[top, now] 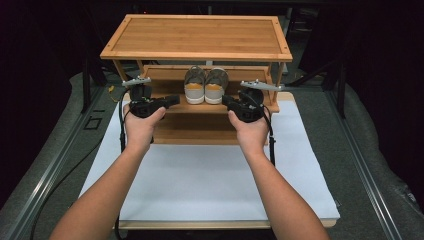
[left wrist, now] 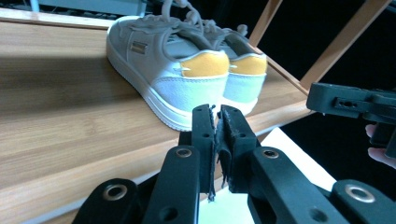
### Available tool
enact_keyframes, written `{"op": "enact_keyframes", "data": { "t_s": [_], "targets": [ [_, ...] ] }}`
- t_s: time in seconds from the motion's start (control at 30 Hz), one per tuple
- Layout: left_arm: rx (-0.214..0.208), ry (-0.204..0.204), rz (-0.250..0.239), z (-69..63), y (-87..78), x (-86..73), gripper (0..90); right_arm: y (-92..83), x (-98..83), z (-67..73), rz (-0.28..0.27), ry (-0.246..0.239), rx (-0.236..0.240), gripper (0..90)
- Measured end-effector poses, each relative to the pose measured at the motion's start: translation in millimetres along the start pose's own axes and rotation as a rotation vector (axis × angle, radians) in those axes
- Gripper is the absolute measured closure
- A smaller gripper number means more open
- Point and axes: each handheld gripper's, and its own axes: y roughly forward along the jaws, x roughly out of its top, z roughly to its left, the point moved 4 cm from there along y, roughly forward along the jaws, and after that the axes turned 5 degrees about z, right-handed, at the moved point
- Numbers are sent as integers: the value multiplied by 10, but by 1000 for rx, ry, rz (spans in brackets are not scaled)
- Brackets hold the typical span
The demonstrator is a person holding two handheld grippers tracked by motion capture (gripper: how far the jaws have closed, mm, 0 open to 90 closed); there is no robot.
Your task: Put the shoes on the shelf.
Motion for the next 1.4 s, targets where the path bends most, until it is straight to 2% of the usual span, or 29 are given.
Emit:
{"op": "enact_keyframes", "data": {
  "t_s": [0.17, 0.2, 0.3, 0.37, 0.6, 0.7, 0.83, 0.9, 1.07, 1.2, 1.4],
  "targets": [
    [2, 1, 6, 6, -65, -35, 803, -73, -11, 32, 4, -21, -6, 861],
    [1, 1, 7, 8, -78, -44, 794, -90, -17, 39, 9, -21, 5, 854],
    [-2, 0, 11, 12, -121, -77, 744, -137, -42, 55, 5, -16, 23, 809],
    [-7, -9, 10, 13, -157, -99, 700, -163, -66, 62, 0, -12, 19, 787],
    [-7, 7, 5, 22, -319, -210, 619, -313, -165, 73, -7, -10, 42, 686],
    [-7, 9, 7, 64, -361, -280, 593, -387, -205, 36, -16, -3, 46, 660],
    [-5, 3, 18, 137, -427, -383, 552, -463, -276, -25, 4, -1, 39, 633],
    [-6, -1, 13, 158, -469, -410, 520, -508, -312, -52, -5, 10, 42, 589],
    [3, 14, 10, 200, -617, -472, 465, -609, -405, -105, 1, 5, 43, 501],
    [25, 41, 20, 213, -737, -524, 433, -741, -496, -157, 4, -3, 46, 478],
    [40, 65, 36, 237, -847, -647, 416, -867, -681, -236, 26, -21, 20, 468]
  ]
}}
